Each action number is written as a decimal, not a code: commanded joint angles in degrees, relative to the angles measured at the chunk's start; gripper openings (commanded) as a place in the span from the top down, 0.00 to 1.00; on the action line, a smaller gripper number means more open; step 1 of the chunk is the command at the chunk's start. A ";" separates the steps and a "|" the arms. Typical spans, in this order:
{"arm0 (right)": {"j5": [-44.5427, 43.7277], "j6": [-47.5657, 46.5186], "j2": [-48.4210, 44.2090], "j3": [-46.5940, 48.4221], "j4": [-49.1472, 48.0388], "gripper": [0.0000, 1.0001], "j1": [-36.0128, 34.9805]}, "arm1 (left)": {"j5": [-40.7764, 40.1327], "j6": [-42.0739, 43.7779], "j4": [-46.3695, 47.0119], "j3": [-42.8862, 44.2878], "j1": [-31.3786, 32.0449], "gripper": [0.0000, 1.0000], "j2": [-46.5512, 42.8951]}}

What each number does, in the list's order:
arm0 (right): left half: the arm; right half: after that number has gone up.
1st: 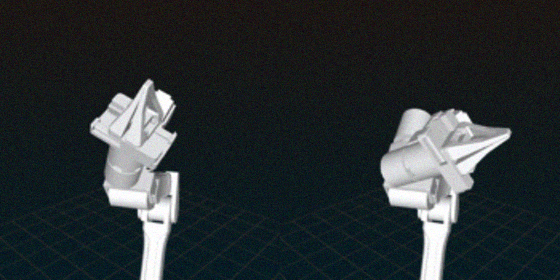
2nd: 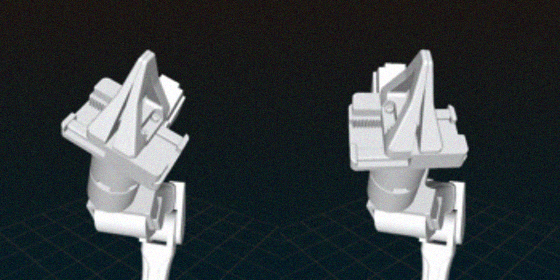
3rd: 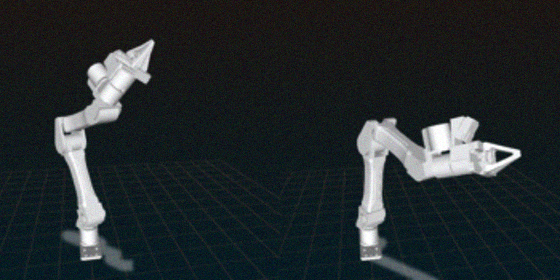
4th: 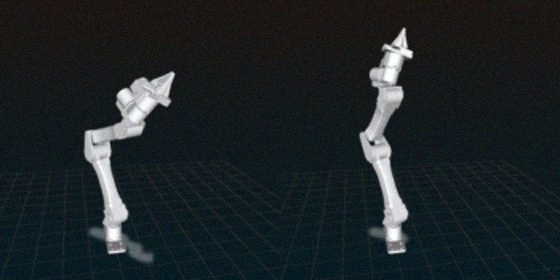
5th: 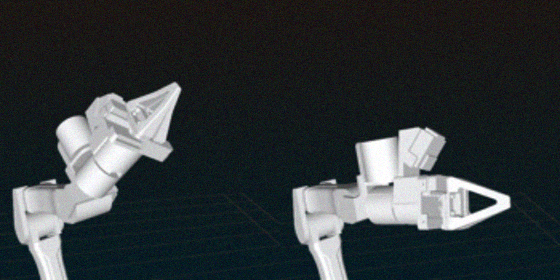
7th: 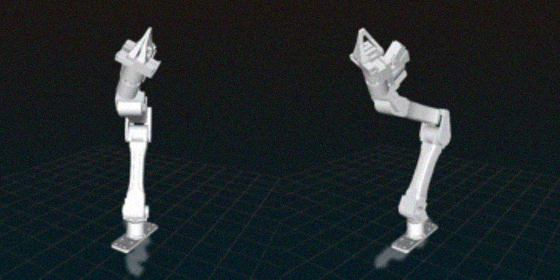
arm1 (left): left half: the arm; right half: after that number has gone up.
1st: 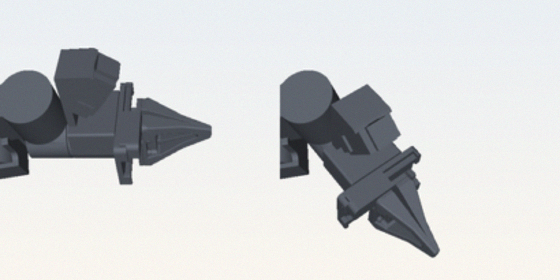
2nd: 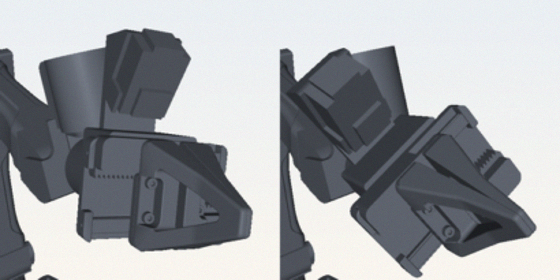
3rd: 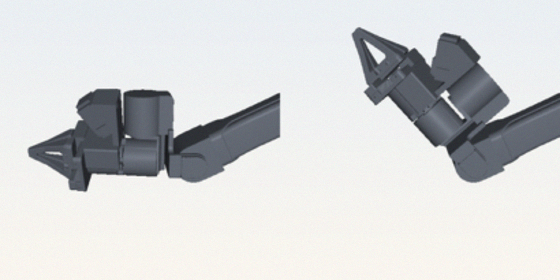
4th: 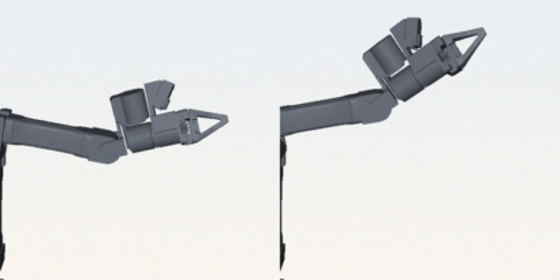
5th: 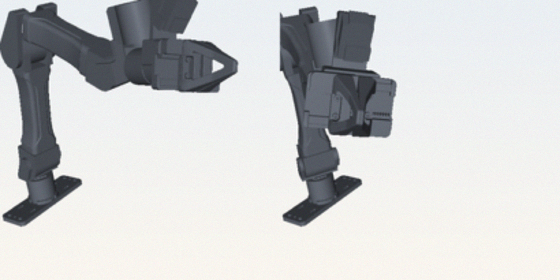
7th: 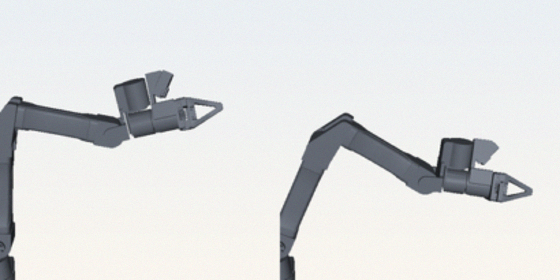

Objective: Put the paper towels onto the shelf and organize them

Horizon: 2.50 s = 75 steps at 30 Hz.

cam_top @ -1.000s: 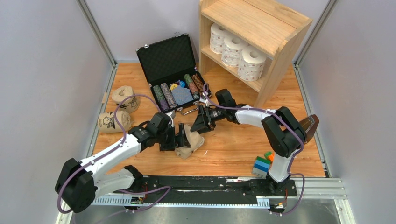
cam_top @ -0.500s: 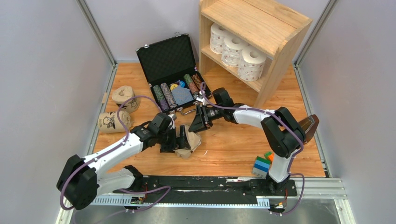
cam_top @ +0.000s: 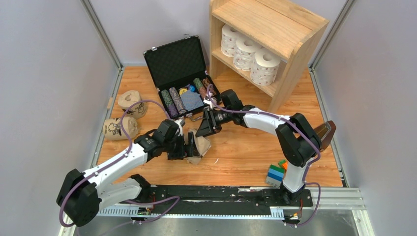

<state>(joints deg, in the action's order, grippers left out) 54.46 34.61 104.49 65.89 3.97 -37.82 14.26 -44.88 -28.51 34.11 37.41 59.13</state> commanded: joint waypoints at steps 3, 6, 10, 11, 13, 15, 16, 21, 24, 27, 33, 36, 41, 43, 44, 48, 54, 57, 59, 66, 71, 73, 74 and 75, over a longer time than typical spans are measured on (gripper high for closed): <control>1.43 -2.10 1.07 2.30 1.13 0.52 -3.38 | 1.06 2.57 11.81 1.39 0.21 0.01 -1.71; 0.95 -2.09 2.91 2.49 1.01 0.52 -3.56 | 0.67 3.12 11.96 1.09 0.21 0.01 -1.27; 1.17 -2.09 4.41 2.34 -0.21 0.52 -3.57 | 0.22 3.82 11.99 0.40 0.21 0.00 -0.06; 1.36 -2.05 4.61 2.25 -0.75 0.52 -3.56 | 0.19 3.92 12.03 0.24 0.21 0.00 0.15; 1.73 -2.04 5.25 2.23 -1.54 0.52 -3.53 | 0.10 4.14 12.18 -0.15 0.21 0.00 0.73; 2.08 -1.89 5.77 1.99 -2.47 0.52 -3.57 | 0.04 4.38 12.24 -0.42 0.23 0.00 1.14; 2.47 -1.65 6.15 1.85 -3.22 0.52 -3.57 | 0.01 4.57 12.25 -0.55 0.26 0.00 1.13; 4.79 -0.55 8.91 1.38 -6.62 0.49 -3.72 | -0.57 5.07 12.44 -1.10 0.21 0.00 0.63; 4.55 -0.36 9.97 1.23 -7.36 0.49 -3.83 | -0.79 5.21 12.09 -1.51 0.22 0.00 0.25; 3.75 -0.36 10.61 1.26 -7.31 0.49 -3.84 | -1.00 5.19 11.41 -1.51 0.21 0.00 -0.31; 0.63 -0.88 11.24 1.52 -5.39 0.42 -3.83 | -2.05 5.39 9.39 -1.34 0.22 0.00 -1.12; 0.37 -1.09 11.27 1.47 -5.20 0.41 -3.84 | -2.56 5.65 8.73 -1.10 0.22 0.00 -1.13; 2.36 -1.48 11.63 2.62 -5.20 0.52 -4.13 | -4.17 6.53 7.51 -0.69 0.23 0.00 -0.94; 3.68 -1.75 11.46 2.99 -4.99 0.63 -4.43 | -4.45 6.82 7.44 -0.44 0.23 0.00 -0.51; 4.02 -1.74 11.26 3.01 -4.90 0.71 -4.49 | -4.43 7.00 7.39 -0.36 0.24 0.00 -0.16; 1.11 -2.84 7.10 2.01 -4.20 0.89 -4.54 | -4.17 7.94 7.24 1.38 0.20 0.00 0.99; -9.74 -7.97 -1.08 2.50 5.44 0.97 -4.20 | -5.57 10.31 5.27 6.90 0.17 0.00 -0.64; -17.91 -11.43 -4.96 3.35 10.60 1.00 -4.02 | -6.46 11.17 3.17 11.81 0.21 0.00 -1.51; -24.06 -13.96 -7.35 4.45 14.56 1.00 -4.00 | -7.20 11.93 1.36 15.35 0.19 0.00 -1.97; -44.69 -21.42 -14.51 7.78 25.45 1.00 -4.01 | -12.46 14.82 -1.29 20.69 -0.02 0.00 -5.06; -50.25 -23.75 -16.15 8.37 28.36 1.00 -4.01 | -14.07 14.42 -0.47 17.46 -2.43 0.00 -7.76; -51.25 -23.73 -15.92 8.45 28.92 1.00 -4.47 | -15.56 13.84 -0.57 15.16 -3.41 0.00 -8.95; -53.04 -23.76 -15.86 8.46 29.21 1.00 -5.09 | -16.40 13.76 -0.70 14.42 -3.92 0.00 -9.48; -55.29 -23.95 -15.89 8.42 29.17 1.00 -6.08 | -18.22 13.72 -1.25 13.98 -4.14 0.00 -10.62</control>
<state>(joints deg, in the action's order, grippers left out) 7.46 12.86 90.56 71.94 31.75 -42.02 0.91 -31.55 -30.00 50.61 34.74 50.87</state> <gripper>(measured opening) 0.098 1.000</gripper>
